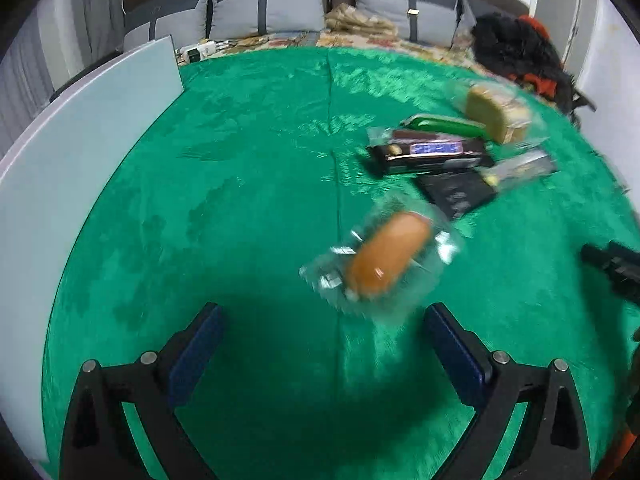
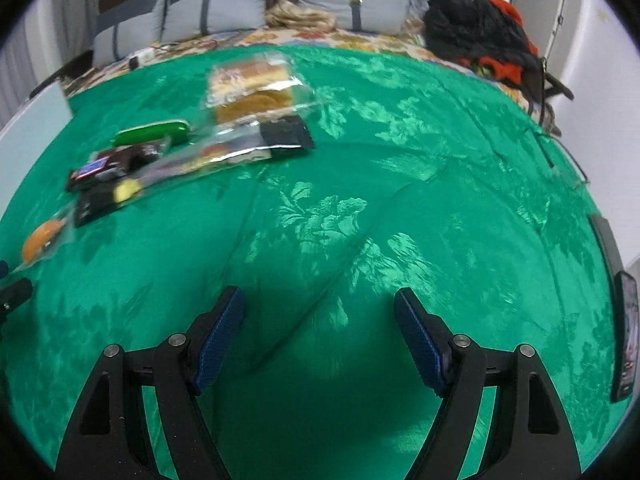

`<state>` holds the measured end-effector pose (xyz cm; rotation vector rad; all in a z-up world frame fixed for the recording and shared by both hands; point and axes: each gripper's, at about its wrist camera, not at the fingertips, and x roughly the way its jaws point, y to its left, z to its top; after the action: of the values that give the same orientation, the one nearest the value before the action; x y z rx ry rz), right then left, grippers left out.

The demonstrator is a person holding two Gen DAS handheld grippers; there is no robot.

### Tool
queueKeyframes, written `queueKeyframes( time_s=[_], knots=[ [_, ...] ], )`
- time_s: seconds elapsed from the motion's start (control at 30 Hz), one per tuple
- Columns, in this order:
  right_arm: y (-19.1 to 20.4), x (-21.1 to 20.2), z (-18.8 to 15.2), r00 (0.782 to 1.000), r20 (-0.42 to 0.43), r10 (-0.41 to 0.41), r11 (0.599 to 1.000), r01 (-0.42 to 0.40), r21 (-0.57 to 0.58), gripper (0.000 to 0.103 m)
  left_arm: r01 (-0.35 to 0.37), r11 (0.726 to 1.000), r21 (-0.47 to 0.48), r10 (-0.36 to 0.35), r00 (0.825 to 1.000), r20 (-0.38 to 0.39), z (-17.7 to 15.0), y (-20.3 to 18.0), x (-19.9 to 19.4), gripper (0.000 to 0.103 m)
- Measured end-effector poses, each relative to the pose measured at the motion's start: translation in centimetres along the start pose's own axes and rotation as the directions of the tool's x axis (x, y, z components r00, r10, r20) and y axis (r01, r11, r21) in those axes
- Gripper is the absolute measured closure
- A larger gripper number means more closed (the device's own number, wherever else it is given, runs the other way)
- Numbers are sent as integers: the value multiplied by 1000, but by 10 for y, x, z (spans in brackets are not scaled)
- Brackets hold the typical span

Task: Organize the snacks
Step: 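Return both tools over the remaining snacks on the sheet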

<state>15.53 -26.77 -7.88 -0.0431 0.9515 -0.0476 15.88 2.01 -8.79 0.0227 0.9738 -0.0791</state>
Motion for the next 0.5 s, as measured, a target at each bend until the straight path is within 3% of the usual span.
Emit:
queueKeyframes(
  time_s=[0.23,0.5],
  knots=[
    [-7,10,17,999,17,-29,995,27,98,7,-15,1000,-25,16,999,28,10,1,13,0],
    [-9,10,15,1000,19,-24,994,21,107,7,-14,1000,-26,15,999,28,11,2,15,0]
  ],
)
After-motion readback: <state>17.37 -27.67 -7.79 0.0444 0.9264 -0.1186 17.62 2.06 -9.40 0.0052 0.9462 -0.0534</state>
